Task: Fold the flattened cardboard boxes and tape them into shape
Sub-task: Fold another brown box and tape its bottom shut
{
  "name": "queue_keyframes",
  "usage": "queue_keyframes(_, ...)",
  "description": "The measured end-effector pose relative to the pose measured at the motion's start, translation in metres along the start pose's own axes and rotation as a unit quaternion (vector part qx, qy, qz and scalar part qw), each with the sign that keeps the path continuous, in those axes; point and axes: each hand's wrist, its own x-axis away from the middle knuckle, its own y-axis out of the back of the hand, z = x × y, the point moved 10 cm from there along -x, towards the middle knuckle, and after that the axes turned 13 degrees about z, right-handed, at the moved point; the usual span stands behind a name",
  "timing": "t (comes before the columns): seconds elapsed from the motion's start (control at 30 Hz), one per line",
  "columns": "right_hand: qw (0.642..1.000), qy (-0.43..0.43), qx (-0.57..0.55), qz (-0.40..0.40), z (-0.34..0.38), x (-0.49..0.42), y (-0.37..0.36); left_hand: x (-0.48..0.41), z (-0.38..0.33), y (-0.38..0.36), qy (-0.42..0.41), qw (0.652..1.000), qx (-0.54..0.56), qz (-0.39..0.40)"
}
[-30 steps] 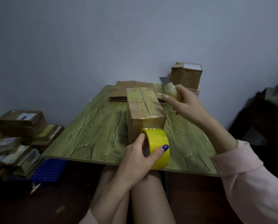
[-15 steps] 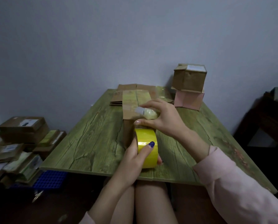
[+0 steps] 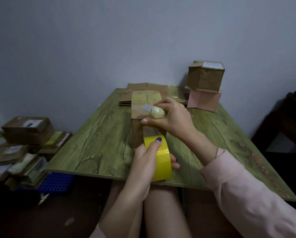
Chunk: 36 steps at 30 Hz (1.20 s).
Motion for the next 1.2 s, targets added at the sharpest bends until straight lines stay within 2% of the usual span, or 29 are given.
queue_keyframes(0.07, 1.0, -0.006, 0.013, 0.019, -0.001, -0.003, 0.001, 0.0, -0.002, 0.002, 0.007, 1.0, -0.001, -0.011)
queue_keyframes(0.2, 0.996, -0.011, 0.01, 0.091, -0.002, -0.007, 0.005, 0.01, 0.002, 0.022, -0.006, 0.995, -0.027, -0.094)
queue_keyframes(0.37, 0.983, 0.033, -0.02, 0.178, 0.008, -0.004, 0.006, 0.012, 0.002, 0.026, -0.013, 0.996, -0.023, -0.088)
queue_keyframes(0.47, 0.988, 0.048, -0.059, 0.137, 0.01, -0.001, 0.027, 0.009, 0.002, 0.021, -0.017, 0.998, -0.004, -0.067)
queue_keyframes(0.53, 0.991, 0.064, -0.028, 0.115, 0.013, 0.004, 0.043, 0.009, 0.001, 0.021, -0.027, 0.997, 0.018, -0.064)
queue_keyframes(0.63, 0.979, 0.116, 0.065, 0.157, 0.028, 0.016, 0.045, 0.01, -0.003, 0.017, -0.027, 0.997, 0.038, -0.055)
queue_keyframes(0.73, 0.967, 0.148, 0.089, 0.19, 0.038, 0.019, 0.03, 0.012, -0.005, 0.014, -0.02, 0.997, 0.058, -0.049)
queue_keyframes(0.93, 0.962, 0.139, 0.143, 0.185, 0.038, 0.007, 0.002, 0.019, -0.008, 0.008, -0.018, 0.998, -0.013, -0.05)
queue_keyframes(1.07, 0.959, 0.118, 0.144, 0.215, 0.038, 0.005, 0.002, 0.026, -0.011, 0.005, -0.009, 0.998, 0.044, -0.045)
queue_keyframes(1.2, 0.951, 0.095, 0.155, 0.251, 0.036, 0.003, 0.0, 0.031, -0.013, -0.001, 0.017, 0.998, 0.047, -0.022)
